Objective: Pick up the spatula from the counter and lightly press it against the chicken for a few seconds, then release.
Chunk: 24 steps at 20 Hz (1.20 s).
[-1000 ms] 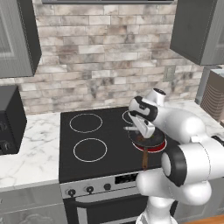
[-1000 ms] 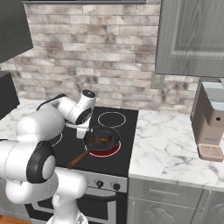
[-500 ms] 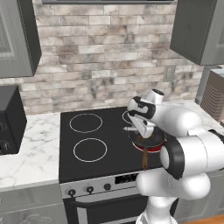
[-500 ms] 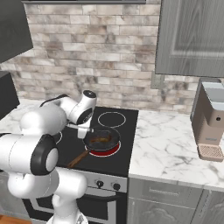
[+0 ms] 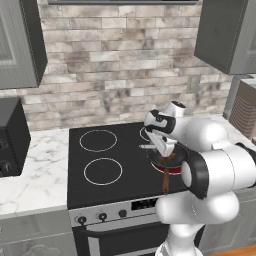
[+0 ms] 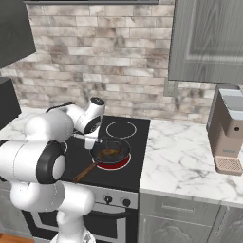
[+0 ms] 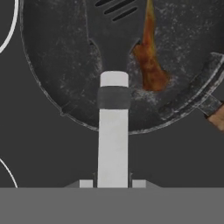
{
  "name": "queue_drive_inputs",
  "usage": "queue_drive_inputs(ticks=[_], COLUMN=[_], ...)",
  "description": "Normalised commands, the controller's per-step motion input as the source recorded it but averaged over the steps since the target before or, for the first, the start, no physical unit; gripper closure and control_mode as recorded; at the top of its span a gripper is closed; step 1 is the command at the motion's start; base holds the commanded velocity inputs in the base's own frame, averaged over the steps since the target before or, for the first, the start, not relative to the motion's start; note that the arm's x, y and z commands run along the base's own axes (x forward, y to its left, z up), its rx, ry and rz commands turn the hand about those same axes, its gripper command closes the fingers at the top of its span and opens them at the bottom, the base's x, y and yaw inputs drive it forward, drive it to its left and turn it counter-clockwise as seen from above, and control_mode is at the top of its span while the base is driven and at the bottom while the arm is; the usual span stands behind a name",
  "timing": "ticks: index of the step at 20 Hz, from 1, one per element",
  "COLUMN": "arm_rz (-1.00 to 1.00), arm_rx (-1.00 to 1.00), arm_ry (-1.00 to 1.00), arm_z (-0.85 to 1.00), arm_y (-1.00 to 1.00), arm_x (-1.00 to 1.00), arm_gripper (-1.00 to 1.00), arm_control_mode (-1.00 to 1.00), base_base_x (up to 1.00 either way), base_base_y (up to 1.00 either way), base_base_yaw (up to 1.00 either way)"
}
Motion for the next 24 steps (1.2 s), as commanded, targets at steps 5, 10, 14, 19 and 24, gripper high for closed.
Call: queue_drive_inputs(ticks=[5,10,14,19,24], arm_rz=[0.0,0.0,0.0,0.0,0.0], arm_rx=[0.0,0.0,0.0,0.0,0.0], arm_ry=[0.03,0.03,0.01,0.01,0.01], arm_z=[-0.15,-0.17,-0.14,-0.12,-0.12], arm_y=[-0.01,-0.04,-0.02,-0.05,-0.02], arm_x=[0.0,0.0,0.0,0.0,0.0], arm_gripper=[1.0,1.0,1.0,1.0,1.0], arm_control_mode=[-1.0,-1.0,-1.0,-1.0,-1.0], base_base_x=[0.0,0.0,0.0,0.0,0.0], base_base_y=[0.0,0.0,0.0,0.0,0.0], base_base_yaw=[0.0,0.0,0.0,0.0,0.0])
